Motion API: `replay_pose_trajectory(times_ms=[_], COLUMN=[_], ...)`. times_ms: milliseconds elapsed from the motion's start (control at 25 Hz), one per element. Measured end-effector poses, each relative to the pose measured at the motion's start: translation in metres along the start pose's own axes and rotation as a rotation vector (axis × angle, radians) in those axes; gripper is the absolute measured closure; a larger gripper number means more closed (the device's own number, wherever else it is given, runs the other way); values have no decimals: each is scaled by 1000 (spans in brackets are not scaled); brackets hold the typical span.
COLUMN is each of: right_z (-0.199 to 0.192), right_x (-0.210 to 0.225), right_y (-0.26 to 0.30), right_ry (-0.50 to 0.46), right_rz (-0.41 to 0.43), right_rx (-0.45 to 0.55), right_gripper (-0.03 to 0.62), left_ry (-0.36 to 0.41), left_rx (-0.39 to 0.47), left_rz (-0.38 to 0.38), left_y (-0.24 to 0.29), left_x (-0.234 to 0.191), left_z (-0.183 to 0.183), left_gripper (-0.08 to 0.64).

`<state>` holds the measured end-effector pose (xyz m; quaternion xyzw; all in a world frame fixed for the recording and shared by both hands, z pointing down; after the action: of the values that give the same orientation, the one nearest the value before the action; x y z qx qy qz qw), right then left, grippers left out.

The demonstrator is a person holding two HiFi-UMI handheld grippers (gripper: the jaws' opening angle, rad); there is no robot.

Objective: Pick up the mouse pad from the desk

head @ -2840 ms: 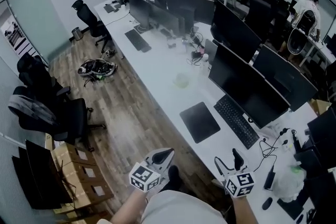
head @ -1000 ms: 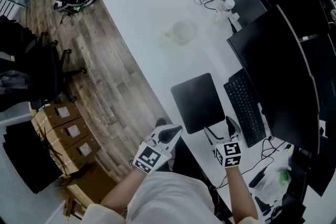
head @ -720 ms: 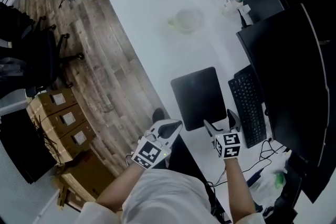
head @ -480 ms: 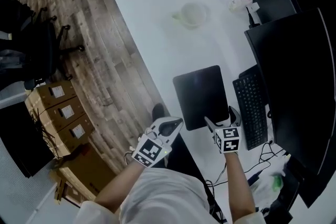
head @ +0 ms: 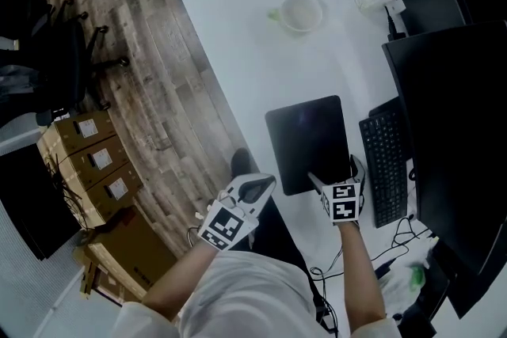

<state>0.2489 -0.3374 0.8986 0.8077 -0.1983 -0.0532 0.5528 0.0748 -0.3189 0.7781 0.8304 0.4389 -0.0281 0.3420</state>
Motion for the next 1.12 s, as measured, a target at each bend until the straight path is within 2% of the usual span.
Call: replay_pose_trajectory(times_ms=[320, 640, 880, 960, 1120], right_z=[0, 0, -3, -5, -4], right_x=[-6, -13, -34, -44, -58], right_y=[-2, -3, -6, -7, -8], right_ry=[-25, -27, -28, -34, -48], right_rz=[-12, -9, 10, 23, 19], right_rx=[9, -6, 6, 8, 25], right_gripper=[47, 123, 307, 399, 497], left_ry=[-8, -9, 0, 1, 11], left_rx=[-4, -8, -1, 3, 14], left_rz=[3, 12, 31, 33, 36], left_y=[-1, -14, -32, -40, -54], left_x=[1, 3, 3, 4, 6], left_z=[-4, -9, -8, -8, -5], left_gripper=[543, 543, 543, 543, 543])
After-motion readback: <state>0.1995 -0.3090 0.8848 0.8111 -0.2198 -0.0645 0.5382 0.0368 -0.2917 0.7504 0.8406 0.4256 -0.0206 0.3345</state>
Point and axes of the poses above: the fingertips, and each gripper's own axes: y forward along the fingers, x to its right, z out of its top, the point moved 2 cm from there along -y, backward along the fingers, and after that the axes turned 6 degrees about y, right-handed, at the moved point
